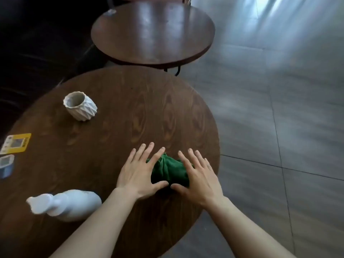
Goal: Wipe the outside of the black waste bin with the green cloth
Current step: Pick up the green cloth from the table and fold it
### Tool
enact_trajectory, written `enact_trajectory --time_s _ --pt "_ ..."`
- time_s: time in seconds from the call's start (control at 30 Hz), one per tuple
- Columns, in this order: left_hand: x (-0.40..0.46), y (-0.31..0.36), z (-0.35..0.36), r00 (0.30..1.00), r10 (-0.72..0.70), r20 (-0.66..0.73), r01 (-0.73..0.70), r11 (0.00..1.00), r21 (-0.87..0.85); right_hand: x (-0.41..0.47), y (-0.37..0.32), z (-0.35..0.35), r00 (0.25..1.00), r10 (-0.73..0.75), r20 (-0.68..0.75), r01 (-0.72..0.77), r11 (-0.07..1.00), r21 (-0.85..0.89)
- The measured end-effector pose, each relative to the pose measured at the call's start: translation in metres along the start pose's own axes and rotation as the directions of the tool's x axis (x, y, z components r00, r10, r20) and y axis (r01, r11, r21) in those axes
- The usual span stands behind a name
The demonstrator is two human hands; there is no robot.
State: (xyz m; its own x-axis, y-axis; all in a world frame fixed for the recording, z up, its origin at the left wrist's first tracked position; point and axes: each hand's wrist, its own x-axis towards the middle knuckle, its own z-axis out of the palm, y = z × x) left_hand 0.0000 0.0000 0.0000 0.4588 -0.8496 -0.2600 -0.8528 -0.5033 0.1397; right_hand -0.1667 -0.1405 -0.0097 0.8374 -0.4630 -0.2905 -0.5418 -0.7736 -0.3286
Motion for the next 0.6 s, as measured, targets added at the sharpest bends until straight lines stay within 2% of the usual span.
enact_trajectory --time_s 0.03,0.13,0.2,0.4,0.6 --pt "0.002 -0.001 0.007 0.998 0.043 0.049 -0.043 0.999 0.002 0.002 -0.001 0.005 0.998 -0.059 0.008 0.059 0.998 -0.019" --pt "0.008 -0.007 0.029 0.98 0.182 0.077 -0.185 0.982 0.041 0.009 0.0 0.023 0.978 -0.208 0.002 0.208 0.975 -0.081" --pt "0.007 -0.009 0.041 0.972 0.22 0.077 -0.223 0.974 0.033 0.009 0.0 0.037 0.973 -0.229 0.027 0.231 0.971 -0.069" --pt "0.004 -0.014 0.052 0.983 0.185 0.0 -0.184 0.98 -0.078 0.011 0.005 0.051 0.978 -0.207 -0.009 0.206 0.977 -0.051" --pt "-0.001 -0.015 0.047 0.987 0.158 -0.03 -0.16 0.983 -0.086 0.014 0.006 0.047 0.979 -0.203 0.015 0.204 0.978 -0.045"
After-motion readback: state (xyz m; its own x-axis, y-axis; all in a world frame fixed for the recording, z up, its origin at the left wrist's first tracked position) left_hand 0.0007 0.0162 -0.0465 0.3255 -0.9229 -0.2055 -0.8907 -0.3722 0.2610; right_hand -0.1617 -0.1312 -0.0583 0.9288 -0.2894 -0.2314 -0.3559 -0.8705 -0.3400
